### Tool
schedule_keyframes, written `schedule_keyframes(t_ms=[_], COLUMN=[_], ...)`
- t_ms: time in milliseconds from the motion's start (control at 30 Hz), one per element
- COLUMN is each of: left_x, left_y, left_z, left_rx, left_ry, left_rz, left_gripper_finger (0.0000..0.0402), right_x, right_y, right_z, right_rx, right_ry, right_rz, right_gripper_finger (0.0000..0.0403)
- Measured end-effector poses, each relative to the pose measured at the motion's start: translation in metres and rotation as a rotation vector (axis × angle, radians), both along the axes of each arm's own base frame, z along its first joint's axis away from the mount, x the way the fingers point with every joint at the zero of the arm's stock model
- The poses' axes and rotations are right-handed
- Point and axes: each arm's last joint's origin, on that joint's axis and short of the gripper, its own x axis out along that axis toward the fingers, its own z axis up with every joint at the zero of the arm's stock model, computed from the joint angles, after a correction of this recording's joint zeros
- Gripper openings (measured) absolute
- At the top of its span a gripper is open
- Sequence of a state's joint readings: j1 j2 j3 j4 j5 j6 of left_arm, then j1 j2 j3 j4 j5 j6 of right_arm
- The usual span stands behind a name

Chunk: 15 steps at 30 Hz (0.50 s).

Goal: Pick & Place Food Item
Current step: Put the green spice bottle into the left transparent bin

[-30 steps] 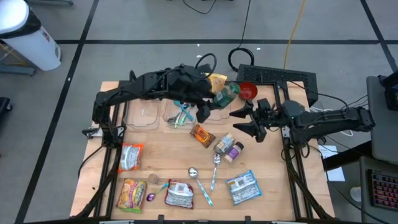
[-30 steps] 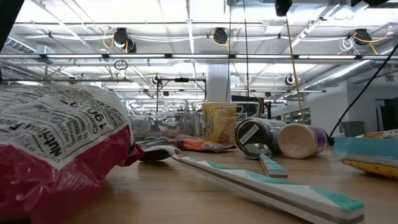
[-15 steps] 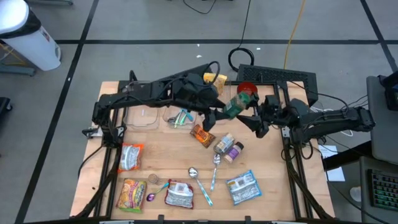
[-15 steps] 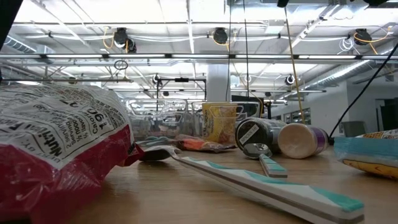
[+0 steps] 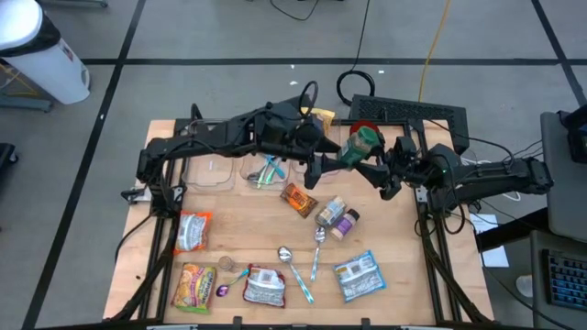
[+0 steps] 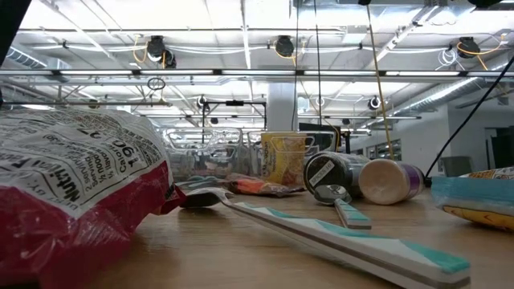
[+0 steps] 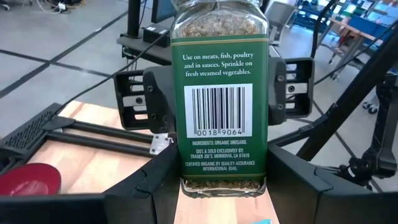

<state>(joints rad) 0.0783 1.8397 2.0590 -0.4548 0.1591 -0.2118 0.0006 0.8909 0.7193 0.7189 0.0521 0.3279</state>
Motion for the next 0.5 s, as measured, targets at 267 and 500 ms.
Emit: schedule_keyframes(t_ms=[267,500], left_x=[0.0001,0.0002], left_y=[-0.0005,-0.0008], left_z=[-0.0011,-0.0034], left_rx=[-0.003,-0.013], left_ry=[0.010,0.032], left_rz=[-0.003,-0.002], left_gripper_finger=[0.0198,0.0198], right_x=[0.0048,0.0078], right_y=[-0.0002,0.0000], right_z=[-0.0025,-0.0049], right_rx=[0.002,0.004], right_ry=[0.007,0.021], right_rz=[-0.003,0.001], right_gripper_finger=[0.0191,0.0191])
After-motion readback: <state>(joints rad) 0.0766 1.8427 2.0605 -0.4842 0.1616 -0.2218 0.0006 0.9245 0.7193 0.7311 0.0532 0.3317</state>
